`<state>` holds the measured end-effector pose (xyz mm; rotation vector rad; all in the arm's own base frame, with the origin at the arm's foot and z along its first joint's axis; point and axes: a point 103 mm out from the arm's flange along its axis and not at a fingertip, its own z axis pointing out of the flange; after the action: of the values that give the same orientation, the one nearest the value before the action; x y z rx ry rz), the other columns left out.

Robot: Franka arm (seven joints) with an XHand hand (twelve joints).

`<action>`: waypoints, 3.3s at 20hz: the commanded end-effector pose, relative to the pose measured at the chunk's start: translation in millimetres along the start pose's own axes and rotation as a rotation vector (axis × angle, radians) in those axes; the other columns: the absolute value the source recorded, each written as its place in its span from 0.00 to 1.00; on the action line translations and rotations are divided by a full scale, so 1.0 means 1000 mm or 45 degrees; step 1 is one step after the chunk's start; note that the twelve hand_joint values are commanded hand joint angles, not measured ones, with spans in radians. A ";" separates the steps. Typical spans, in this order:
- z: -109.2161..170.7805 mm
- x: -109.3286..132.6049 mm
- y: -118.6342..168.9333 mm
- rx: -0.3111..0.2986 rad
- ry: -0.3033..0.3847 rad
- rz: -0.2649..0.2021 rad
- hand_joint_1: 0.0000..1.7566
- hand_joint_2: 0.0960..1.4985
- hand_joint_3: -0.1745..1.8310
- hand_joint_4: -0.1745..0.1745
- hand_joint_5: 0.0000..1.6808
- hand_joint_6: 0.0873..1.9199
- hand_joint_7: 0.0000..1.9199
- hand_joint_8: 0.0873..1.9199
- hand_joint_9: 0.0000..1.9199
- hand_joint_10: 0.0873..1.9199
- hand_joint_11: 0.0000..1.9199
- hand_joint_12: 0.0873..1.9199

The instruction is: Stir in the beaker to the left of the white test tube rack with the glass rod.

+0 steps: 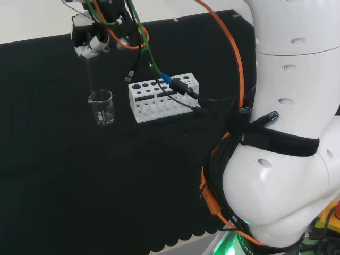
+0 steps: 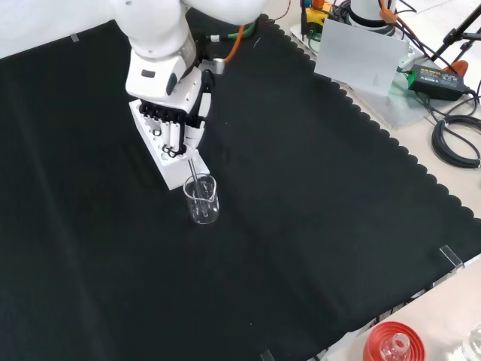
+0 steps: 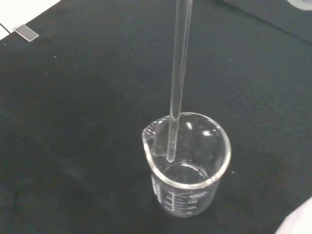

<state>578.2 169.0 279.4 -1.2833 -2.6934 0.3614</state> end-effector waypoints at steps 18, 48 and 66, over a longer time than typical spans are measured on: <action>-0.001 0.027 -0.040 0.028 -0.032 -0.014 0.74 0.74 0.00 0.00 0.65 0.40 0.59 0.41 0.87 0.26 0.82 0.34; -0.002 -0.018 -0.034 -0.004 -0.040 0.054 0.74 0.74 0.00 0.00 0.65 0.40 0.60 0.41 0.87 0.26 0.82 0.34; 0.004 0.023 -0.039 -0.041 -0.025 -0.006 0.74 0.74 0.00 0.00 0.65 0.40 0.60 0.41 0.87 0.26 0.82 0.34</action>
<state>550.5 137.8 289.0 -1.3508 -2.7063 0.3588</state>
